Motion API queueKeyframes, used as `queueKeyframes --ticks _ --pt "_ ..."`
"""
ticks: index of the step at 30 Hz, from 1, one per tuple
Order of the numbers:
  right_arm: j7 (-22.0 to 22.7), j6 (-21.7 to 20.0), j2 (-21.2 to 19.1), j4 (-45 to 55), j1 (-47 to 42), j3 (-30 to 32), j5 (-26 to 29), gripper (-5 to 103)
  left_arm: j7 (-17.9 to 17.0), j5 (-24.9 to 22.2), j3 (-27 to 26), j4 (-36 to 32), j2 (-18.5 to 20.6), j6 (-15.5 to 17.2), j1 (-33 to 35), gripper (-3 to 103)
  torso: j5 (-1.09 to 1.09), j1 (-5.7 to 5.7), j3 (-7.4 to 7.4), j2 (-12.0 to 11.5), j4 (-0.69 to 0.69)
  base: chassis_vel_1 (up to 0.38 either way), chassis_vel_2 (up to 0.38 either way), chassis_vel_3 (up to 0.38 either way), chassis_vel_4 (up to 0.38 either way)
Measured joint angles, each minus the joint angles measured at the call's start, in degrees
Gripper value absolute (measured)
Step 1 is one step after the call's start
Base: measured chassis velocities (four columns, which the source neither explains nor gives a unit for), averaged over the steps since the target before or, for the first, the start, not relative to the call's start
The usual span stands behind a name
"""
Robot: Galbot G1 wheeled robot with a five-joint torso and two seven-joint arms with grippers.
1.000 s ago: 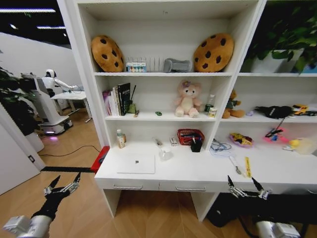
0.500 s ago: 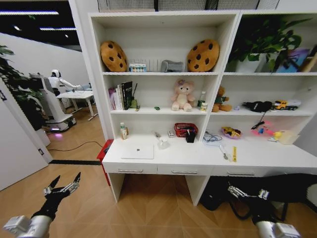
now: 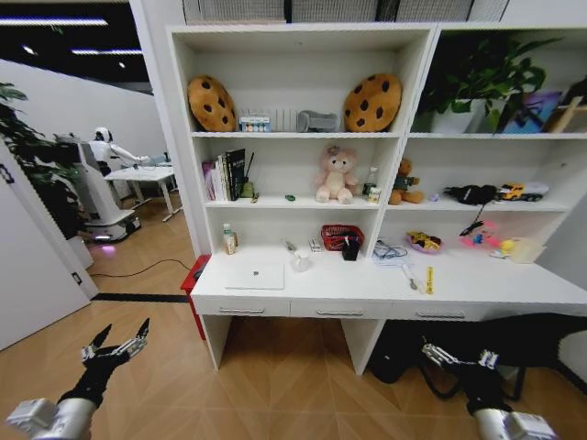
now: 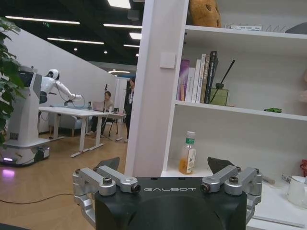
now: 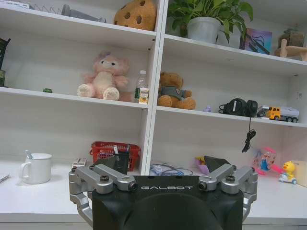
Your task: Organize the objects on the table.
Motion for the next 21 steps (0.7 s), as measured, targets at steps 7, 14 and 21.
queueKeyframes --ticks 7,14,21 --pt "0.0 0.0 0.0 0.0 0.0 0.0 0.0 100 0.0 0.0 0.0 0.0 0.0 0.0 0.0 100 0.0 0.01 0.0 0.0 0.0 0.0 0.0 0.0 0.0" --pt "0.0 0.0 0.0 0.0 0.0 0.0 0.0 100 0.0 0.0 0.0 0.0 0.0 0.0 0.0 100 0.0 0.0 0.0 0.0 0.0 0.0 0.0 0.0 0.0" --pt "0.0 0.0 0.0 0.0 0.0 0.0 0.0 100 0.0 0.0 0.0 0.0 0.0 0.0 0.0 100 0.0 0.0 0.0 0.0 0.0 0.0 0.0 0.0 0.0"
